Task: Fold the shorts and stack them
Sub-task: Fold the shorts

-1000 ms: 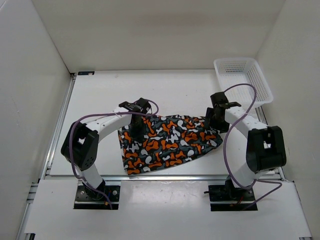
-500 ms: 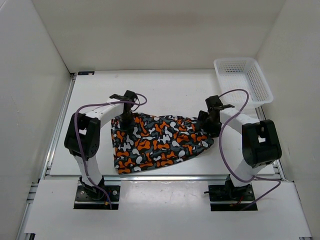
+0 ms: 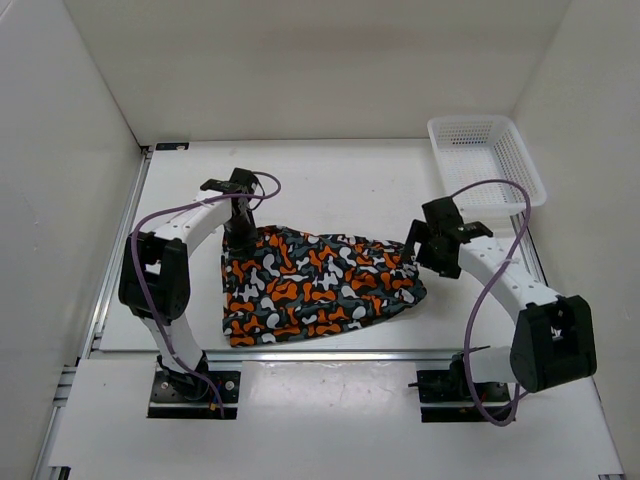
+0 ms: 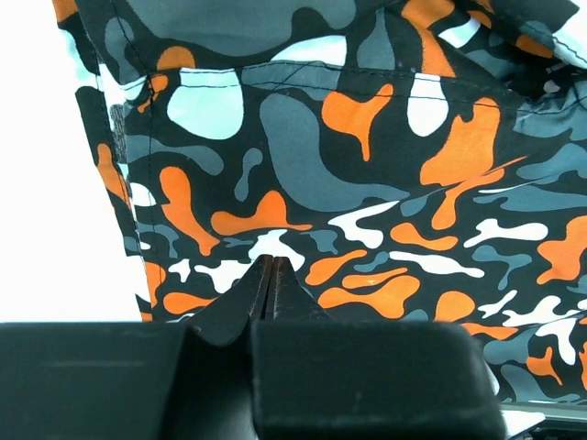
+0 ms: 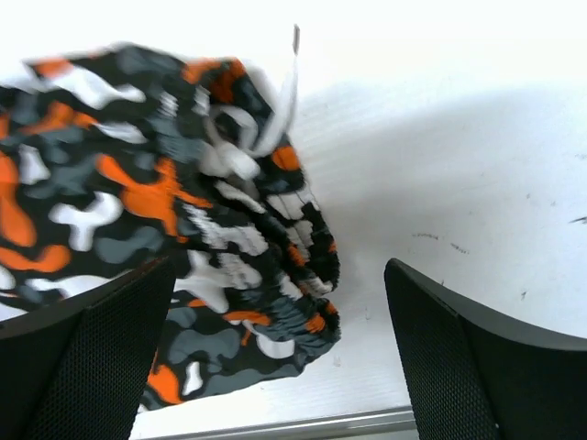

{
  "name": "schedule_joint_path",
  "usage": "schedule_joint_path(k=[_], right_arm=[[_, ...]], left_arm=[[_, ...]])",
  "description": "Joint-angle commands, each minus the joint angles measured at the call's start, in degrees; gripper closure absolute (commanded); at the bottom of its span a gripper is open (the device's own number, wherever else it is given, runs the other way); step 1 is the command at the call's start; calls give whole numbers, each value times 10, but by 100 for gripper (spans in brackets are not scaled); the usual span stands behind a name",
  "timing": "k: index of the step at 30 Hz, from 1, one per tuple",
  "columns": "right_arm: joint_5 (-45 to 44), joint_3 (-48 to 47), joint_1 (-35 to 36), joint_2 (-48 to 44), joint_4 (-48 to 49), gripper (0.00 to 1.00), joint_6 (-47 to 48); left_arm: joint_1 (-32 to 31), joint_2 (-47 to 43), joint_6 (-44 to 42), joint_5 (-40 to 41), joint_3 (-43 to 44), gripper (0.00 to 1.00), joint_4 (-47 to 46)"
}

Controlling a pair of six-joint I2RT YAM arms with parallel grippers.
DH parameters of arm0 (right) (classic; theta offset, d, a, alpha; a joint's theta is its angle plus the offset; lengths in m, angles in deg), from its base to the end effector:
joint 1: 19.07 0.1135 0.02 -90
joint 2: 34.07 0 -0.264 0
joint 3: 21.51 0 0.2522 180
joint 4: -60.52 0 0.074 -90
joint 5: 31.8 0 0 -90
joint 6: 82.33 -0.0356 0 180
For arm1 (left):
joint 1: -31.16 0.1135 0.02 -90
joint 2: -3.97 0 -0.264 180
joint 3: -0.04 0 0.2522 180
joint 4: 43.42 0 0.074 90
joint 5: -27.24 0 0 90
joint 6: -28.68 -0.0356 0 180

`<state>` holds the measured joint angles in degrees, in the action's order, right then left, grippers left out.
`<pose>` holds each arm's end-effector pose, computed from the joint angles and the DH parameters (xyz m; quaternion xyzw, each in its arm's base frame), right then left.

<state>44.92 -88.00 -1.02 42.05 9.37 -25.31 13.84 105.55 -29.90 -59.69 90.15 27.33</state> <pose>0.2482 0.0723 0.2328 0.1538 0.9492 0.0069 0.2743 0.3204 -0.0979 0.2134 -0.1242 0.9896 -0.0036 0.0728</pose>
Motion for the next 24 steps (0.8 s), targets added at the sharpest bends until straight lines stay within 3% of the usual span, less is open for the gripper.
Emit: schedule_joint_path(k=[1,6,18,22,24], right_arm=[[53,59,-21,3,5,2,-14],[113,106,-42,4,73,8,-32],[106,82,-36,105,143,34,-68],[106,76,-36,110,143,57,-74],[106,76,-36,110,143,73,-74]], left_arm=[[2,-33,-7,-3,17,90,3],[2,-33,-13,-3,17,90,3],[2,-33,-13,-15,12,90,3],[12,-45,-13,-15,1,90,3],[12,-45,-13,-20,1,90,3]])
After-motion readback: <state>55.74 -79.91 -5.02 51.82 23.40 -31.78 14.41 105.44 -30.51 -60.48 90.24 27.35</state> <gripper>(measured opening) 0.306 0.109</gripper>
